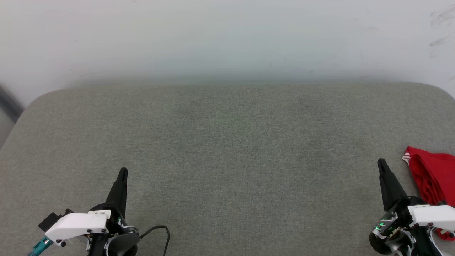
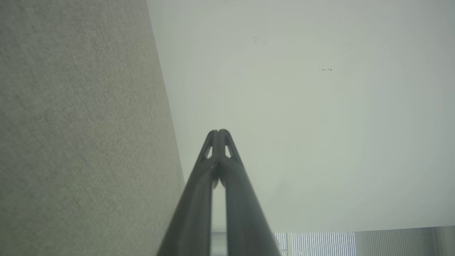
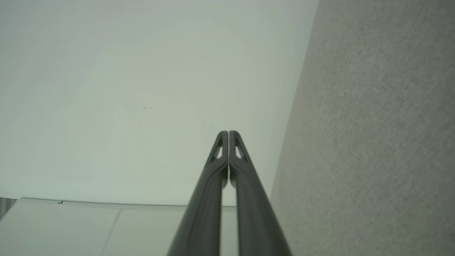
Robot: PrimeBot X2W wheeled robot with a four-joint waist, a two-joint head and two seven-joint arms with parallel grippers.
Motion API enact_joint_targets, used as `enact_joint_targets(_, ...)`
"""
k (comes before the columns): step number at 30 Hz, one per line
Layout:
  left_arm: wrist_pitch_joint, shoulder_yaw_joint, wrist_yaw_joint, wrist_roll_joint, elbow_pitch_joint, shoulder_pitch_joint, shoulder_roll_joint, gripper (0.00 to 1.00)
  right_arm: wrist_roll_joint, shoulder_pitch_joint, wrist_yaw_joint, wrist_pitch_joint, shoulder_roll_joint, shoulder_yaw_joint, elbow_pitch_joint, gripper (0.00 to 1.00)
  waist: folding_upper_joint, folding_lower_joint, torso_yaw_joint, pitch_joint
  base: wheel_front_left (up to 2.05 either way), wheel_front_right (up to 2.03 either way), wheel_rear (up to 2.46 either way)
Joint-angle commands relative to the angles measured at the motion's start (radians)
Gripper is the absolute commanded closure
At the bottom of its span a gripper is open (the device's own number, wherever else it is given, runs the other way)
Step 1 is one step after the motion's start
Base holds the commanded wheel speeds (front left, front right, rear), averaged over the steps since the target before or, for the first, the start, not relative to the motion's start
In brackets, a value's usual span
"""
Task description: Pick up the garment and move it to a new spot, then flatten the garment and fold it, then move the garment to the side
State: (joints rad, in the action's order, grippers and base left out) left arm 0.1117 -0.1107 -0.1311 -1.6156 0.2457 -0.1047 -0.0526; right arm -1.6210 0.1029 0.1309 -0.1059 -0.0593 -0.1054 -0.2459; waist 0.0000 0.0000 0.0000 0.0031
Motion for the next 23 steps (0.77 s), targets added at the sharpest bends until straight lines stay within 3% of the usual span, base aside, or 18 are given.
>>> enact_joint_targets(1, 0.002, -0.004, -0.003, 0.0, 0.001, -0.008, 0.001, 1.0, 0.002, 0.011, 0.0, -0.001, 0.005, -0.001, -0.001, 1.0, 0.0, 0.0, 0.0, 0.0, 0.0, 0.0, 0.0)
enact_joint_targets(23, 0.004, -0.005, -0.003, 0.001, 0.001, -0.008, 0.002, 1.0, 0.005, 0.011, 0.0, -0.004, 0.007, -0.004, -0.001, 1.0, 0.0, 0.0, 0.0, 0.0, 0.0, 0.0, 0.0)
